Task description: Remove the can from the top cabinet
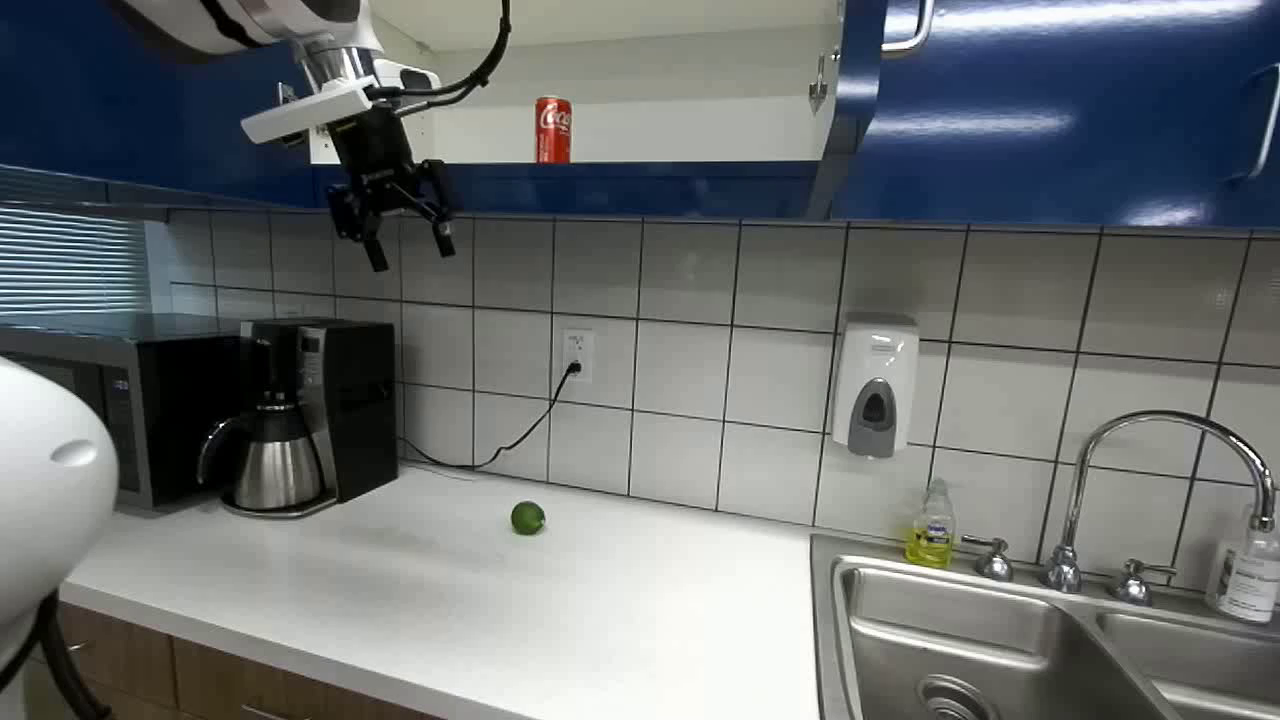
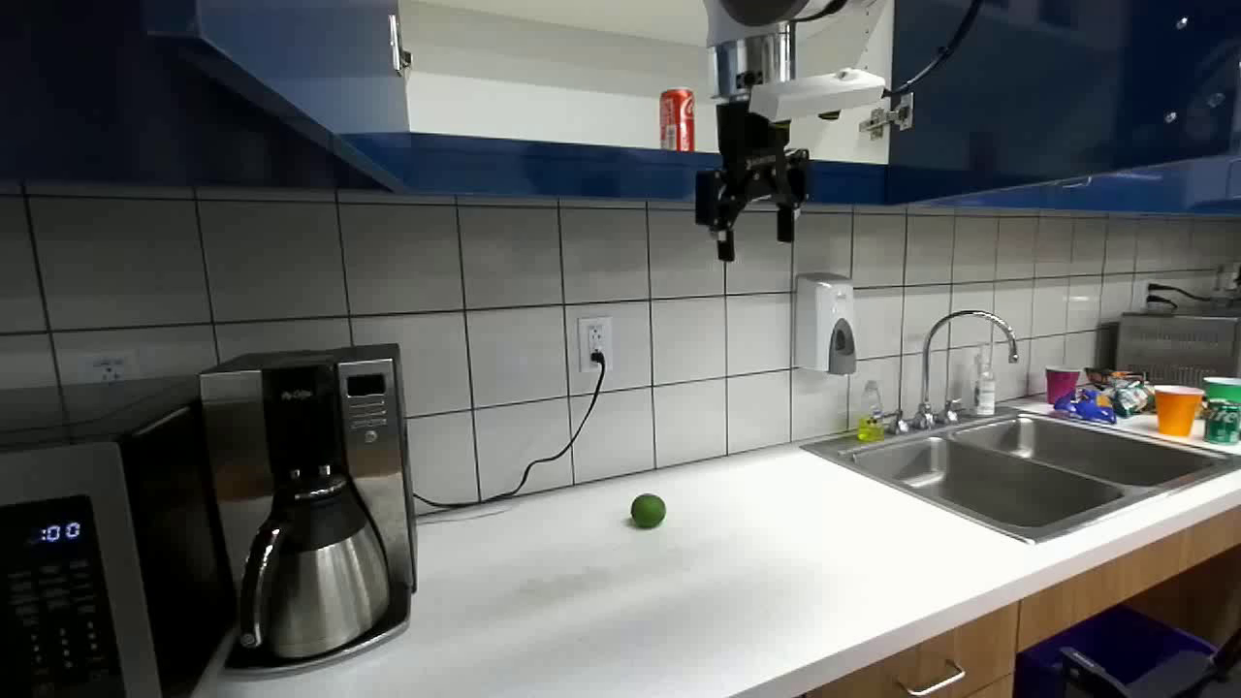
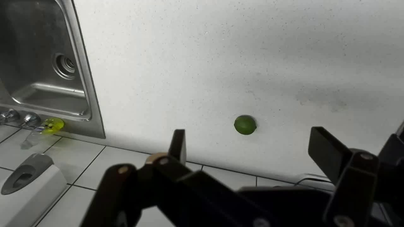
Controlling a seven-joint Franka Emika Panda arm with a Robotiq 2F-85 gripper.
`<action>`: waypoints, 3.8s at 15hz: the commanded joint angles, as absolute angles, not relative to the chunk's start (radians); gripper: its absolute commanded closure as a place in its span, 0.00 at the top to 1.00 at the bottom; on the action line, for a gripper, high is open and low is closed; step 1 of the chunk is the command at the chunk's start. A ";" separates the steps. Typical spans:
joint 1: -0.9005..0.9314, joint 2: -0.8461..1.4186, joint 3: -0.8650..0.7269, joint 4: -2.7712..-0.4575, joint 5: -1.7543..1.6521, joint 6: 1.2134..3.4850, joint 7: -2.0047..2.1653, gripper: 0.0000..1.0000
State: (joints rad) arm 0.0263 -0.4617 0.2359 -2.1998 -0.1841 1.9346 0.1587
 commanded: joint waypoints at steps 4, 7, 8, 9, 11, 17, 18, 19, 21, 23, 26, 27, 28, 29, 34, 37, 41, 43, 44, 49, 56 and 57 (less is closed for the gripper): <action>0.050 -0.457 0.217 -2.197 -0.194 1.930 0.168 1.00; 0.048 -0.455 0.217 -2.187 -0.200 1.931 0.171 1.00; 0.047 -0.453 0.217 -2.177 -0.202 1.934 0.177 1.00; 0.045 -0.452 0.217 -2.166 -0.207 1.936 0.181 1.00; 0.039 -0.448 0.215 -2.130 -0.209 1.941 0.192 1.00; 0.027 -0.434 0.209 -2.007 -0.226 1.954 0.219 1.00; 0.025 -0.432 0.207 -1.990 -0.226 1.957 0.224 1.00; 0.021 -0.427 0.204 -1.969 -0.229 1.958 0.230 1.00; 0.012 -0.418 0.199 -1.932 -0.235 1.961 0.241 1.00; 0.003 -0.400 0.191 -1.887 -0.249 1.962 0.249 1.00; -0.008 -0.374 0.183 -1.831 -0.277 1.981 0.264 1.00; -0.011 -0.360 0.182 -1.810 -0.287 1.987 0.269 1.00; -0.013 -0.348 0.179 -1.793 -0.297 1.998 0.270 1.00; -0.015 -0.332 0.180 -1.770 -0.308 2.008 0.274 1.00; -0.018 -0.250 0.182 -1.669 -0.365 2.036 0.306 1.00; -0.013 -0.197 0.177 -1.612 -0.389 2.045 0.324 1.00; -0.006 -0.127 0.163 -1.545 -0.400 2.051 0.351 1.00; 0.000 -0.090 0.156 -1.508 -0.404 2.055 0.357 1.00; 0.003 -0.070 0.153 -1.489 -0.411 2.056 0.362 1.00; 0.027 0.015 0.136 -1.402 -0.438 2.073 0.381 1.00; 0.035 0.101 0.143 -1.306 -0.460 2.083 0.390 1.00; 0.037 0.111 0.143 -1.294 -0.463 2.082 0.392 1.00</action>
State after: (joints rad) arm 0.0286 0.0656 0.1398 -1.3615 -0.4313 2.0844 0.3626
